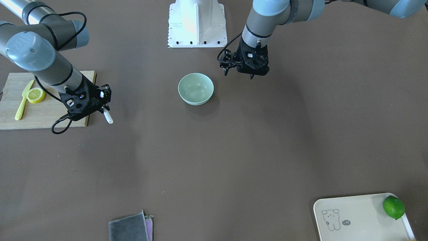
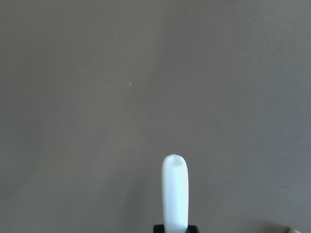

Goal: Place spoon in bowl
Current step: 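Lift the spoon with the right gripper toward the bowl while the left gripper withdraws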

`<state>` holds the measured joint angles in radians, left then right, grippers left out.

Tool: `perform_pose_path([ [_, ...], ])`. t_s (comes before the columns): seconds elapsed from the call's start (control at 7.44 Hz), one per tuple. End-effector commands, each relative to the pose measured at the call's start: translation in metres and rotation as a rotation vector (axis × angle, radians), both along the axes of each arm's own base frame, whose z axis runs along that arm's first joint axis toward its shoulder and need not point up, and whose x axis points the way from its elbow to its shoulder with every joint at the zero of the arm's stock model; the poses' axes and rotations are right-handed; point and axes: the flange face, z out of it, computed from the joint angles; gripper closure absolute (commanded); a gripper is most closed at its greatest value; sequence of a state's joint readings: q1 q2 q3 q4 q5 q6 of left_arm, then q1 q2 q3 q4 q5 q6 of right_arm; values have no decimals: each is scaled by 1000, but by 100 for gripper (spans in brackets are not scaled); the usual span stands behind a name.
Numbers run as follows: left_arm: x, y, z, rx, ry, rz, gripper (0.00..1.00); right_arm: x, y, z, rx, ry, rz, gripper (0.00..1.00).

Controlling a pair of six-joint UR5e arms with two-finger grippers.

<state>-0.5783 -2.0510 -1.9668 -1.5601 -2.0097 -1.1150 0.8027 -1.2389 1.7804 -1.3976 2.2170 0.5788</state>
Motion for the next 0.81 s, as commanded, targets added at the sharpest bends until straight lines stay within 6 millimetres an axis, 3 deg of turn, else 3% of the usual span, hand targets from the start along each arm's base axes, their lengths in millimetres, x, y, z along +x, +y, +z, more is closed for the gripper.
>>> perform_pose_path([
  [0.0,-46,-18,34,36,-28,11,2,-45,11,-69,-136,-61,107,100],
  [0.27,-97,-37,76,61,-52,51,2,-102,33,-141,-253,-53,245,100],
  [0.4,-113,-44,87,79,-58,69,2,-121,46,-157,-296,-51,306,100],
  [0.67,-116,-47,94,91,-66,83,2,-152,70,-167,-390,-52,451,100],
])
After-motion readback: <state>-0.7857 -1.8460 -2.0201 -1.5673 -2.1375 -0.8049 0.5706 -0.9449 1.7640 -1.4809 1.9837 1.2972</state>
